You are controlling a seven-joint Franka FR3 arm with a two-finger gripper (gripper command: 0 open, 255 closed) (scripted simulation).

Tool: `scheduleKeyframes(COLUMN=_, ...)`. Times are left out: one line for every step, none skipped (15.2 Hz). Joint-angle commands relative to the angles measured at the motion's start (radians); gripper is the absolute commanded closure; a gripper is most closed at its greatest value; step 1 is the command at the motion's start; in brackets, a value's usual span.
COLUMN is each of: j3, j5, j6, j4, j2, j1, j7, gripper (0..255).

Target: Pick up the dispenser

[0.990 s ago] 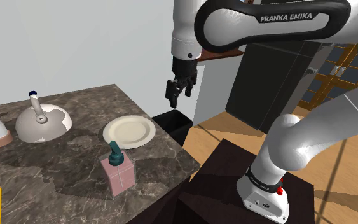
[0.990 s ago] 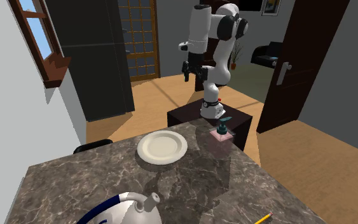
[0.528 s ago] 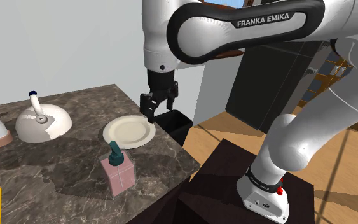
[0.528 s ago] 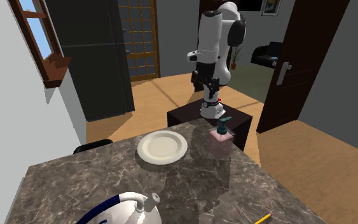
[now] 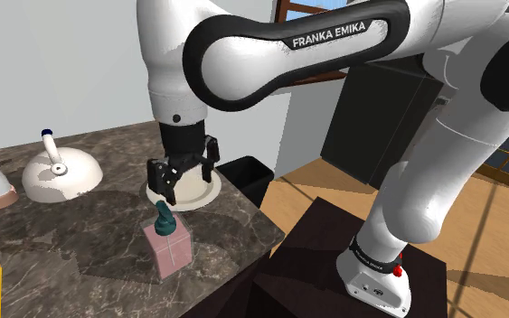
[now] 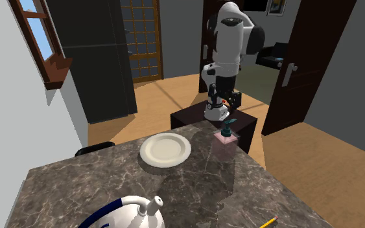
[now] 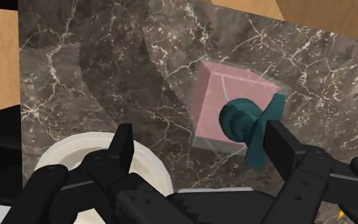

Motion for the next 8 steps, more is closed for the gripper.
scheduleKeyframes(j3=0.023, j5=-0.022, j6=0.008, j4=0.057, j2=0.075, j1=0.012, j7=0.052, gripper=0)
scheduleKeyframes(j3=0.034, j5=-0.036, j6=0.009, j4=0.089, j2=0.115, j1=0.022, j7=0.08, gripper=0)
scheduleKeyframes(j3=0.043, j5=-0.05, j6=0.01, j4=0.123, j2=0.155, j1=0.033, j7=0.108, gripper=0)
scheduleKeyframes(j3=0.044, j5=-0.054, j6=0.01, j4=0.132, j2=0.165, j1=0.037, j7=0.115, gripper=0)
scheduleKeyframes(j3=0.043, j5=-0.055, j6=0.023, j4=0.121, j2=0.167, j1=0.038, j7=0.115, gripper=0)
scheduleKeyframes(j3=0.043, j5=-0.057, j6=0.036, j4=0.11, j2=0.17, j1=0.038, j7=0.115, gripper=0)
scheduleKeyframes(j3=0.043, j5=-0.058, j6=0.049, j4=0.099, j2=0.173, j1=0.039, j7=0.116, gripper=0)
scheduleKeyframes(j3=0.043, j5=-0.06, j6=0.062, j4=0.089, j2=0.176, j1=0.039, j7=0.116, gripper=0)
